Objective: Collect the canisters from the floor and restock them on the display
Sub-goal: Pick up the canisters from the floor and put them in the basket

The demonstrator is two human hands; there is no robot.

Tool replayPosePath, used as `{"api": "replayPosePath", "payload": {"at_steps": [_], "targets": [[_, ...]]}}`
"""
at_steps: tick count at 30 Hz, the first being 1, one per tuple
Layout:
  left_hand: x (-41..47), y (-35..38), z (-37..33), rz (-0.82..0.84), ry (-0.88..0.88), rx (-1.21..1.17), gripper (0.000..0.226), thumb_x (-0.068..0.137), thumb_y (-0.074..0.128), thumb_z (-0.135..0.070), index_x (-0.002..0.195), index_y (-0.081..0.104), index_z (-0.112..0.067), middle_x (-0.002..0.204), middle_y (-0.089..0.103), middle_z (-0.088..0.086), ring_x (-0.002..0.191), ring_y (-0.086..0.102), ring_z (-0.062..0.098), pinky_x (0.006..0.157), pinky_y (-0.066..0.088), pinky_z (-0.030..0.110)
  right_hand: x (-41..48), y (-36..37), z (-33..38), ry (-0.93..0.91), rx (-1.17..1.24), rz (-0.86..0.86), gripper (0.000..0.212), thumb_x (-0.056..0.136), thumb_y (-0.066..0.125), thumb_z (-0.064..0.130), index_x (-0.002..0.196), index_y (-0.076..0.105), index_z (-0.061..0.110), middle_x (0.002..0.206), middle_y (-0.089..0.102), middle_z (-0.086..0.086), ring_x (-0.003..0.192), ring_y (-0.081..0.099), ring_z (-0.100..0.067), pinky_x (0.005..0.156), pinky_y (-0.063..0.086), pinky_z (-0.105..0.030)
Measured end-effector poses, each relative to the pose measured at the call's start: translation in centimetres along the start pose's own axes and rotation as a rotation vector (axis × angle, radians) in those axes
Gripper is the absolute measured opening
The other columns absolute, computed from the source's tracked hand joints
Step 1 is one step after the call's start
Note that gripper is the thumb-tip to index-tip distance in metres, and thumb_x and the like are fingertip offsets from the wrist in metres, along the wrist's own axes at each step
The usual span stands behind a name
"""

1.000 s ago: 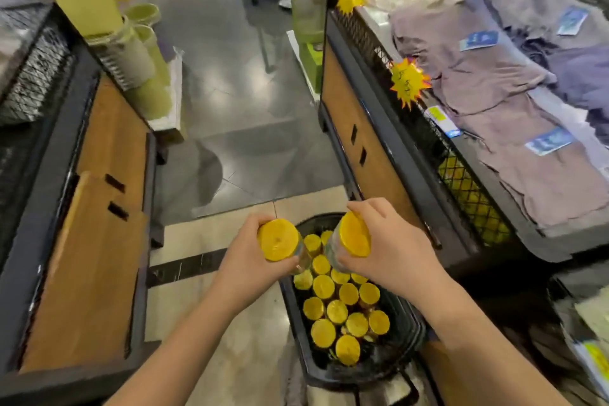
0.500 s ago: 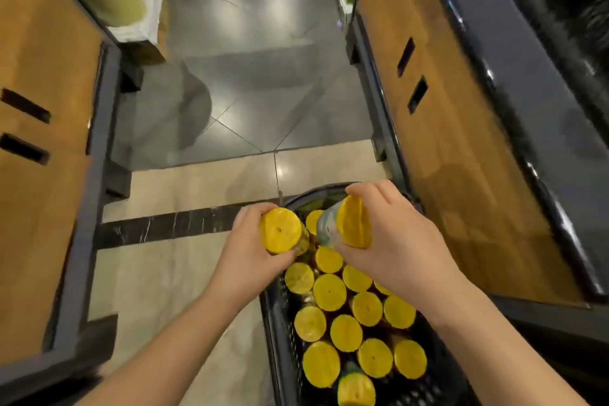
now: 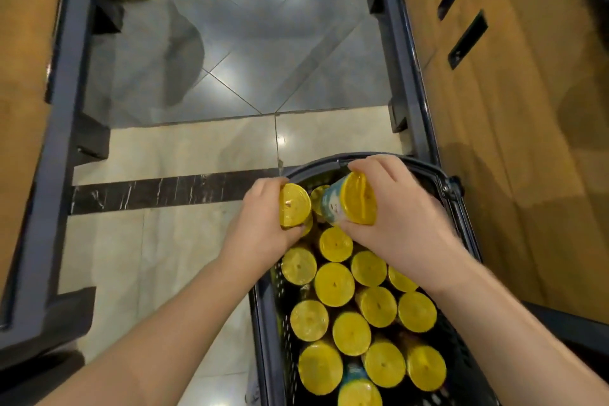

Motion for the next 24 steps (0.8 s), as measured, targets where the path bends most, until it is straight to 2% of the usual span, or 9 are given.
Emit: {"api": "replayPosePath", "payload": {"at_steps": [3,5,8,12,16,19,24], "targets": [[-0.5,-0.3,0.1,0.019,-0.025,-0.005,0.086,0.074,0.087,-0.037,0.145,0.039,-0.026,0.137,0.042,-0.005,0.128,0.045,0.014,0.103,0.042,0.03,1.3,1.0,-0.3,0.01,-0.014,0.02,0.077,0.077,0.084,0.039,0.142,0.042,0.036,0.141,0.03,0.011,0.115,0.054,-0.015,0.078,0.054,-0.028],[-0.8,-0.3,0.3,0.028,-0.035,-0.011,0.087,0.075,0.086,-0.035,0.146,0.036,-0.029,0.139,0.04,-0.008,0.128,0.045,0.013,0.101,0.044,0.031,2.3,2.0,0.0,-0.01,-0.031,0.037,0.079,0.078,0.084,0.035,0.144,0.041,0.037,0.142,0.029,0.011,0.121,0.051,-0.016,0.081,0.052,-0.027],[-1.0,-0.2,0.8,0.013,-0.03,-0.03,0.087,0.075,0.086,-0.033,0.145,0.035,-0.031,0.136,0.038,-0.011,0.127,0.045,0.011,0.1,0.045,0.032,3.4,3.9,0.3,-0.048,-0.031,0.054,0.084,0.077,0.086,0.027,0.148,0.042,0.035,0.145,0.032,0.01,0.13,0.044,-0.017,0.091,0.053,-0.034],[-1.4,0.0,1.3,-0.018,-0.027,-0.049,0.093,0.075,0.087,-0.035,0.15,0.032,-0.029,0.14,0.038,-0.011,0.132,0.041,0.01,0.105,0.035,0.023,4.1,5.8,0.3,-0.084,-0.091,0.069,0.084,0.078,0.085,0.029,0.151,0.044,0.031,0.153,0.041,0.008,0.141,0.035,-0.018,0.111,0.035,-0.039],[-1.5,-0.1,1.3,0.026,-0.05,-0.028,0.107,0.075,0.087,-0.039,0.158,0.021,-0.024,0.149,0.034,-0.005,0.141,0.034,0.013,0.111,0.031,0.025,4.5,6.0,0.3,-0.067,-0.12,0.097,0.09,0.08,0.083,0.035,0.156,0.035,0.03,0.159,0.035,0.011,0.144,0.029,-0.016,0.115,0.028,-0.039],[-1.5,-1.3,0.4,0.078,-0.057,0.019,0.111,0.076,0.086,-0.043,0.159,0.016,-0.023,0.154,0.029,-0.004,0.145,0.028,0.015,0.115,0.028,0.027,4.5,5.2,0.7,-0.06,-0.106,0.167,0.094,0.081,0.082,0.039,0.158,0.03,0.029,0.163,0.027,0.011,0.148,0.023,-0.016,0.121,0.026,-0.039],[-1.9,-6.6,-3.8,0.086,0.056,0.166,0.099,0.077,0.083,-0.047,0.155,0.027,-0.024,0.149,0.035,-0.004,0.142,0.031,0.019,0.114,0.035,0.036,3.3,-1.2,3.5,-0.102,-0.145,0.152,0.082,0.086,0.073,0.042,0.156,0.032,0.028,0.162,0.03,0.008,0.147,0.025,-0.017,0.119,0.024,-0.035]]}}
Point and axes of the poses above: each hand's wrist, its own x-axis towards the middle knuckle, its own y-axis out of the palm, z = x × y, the point moved 8 cm from there along x, towards the middle knuckle
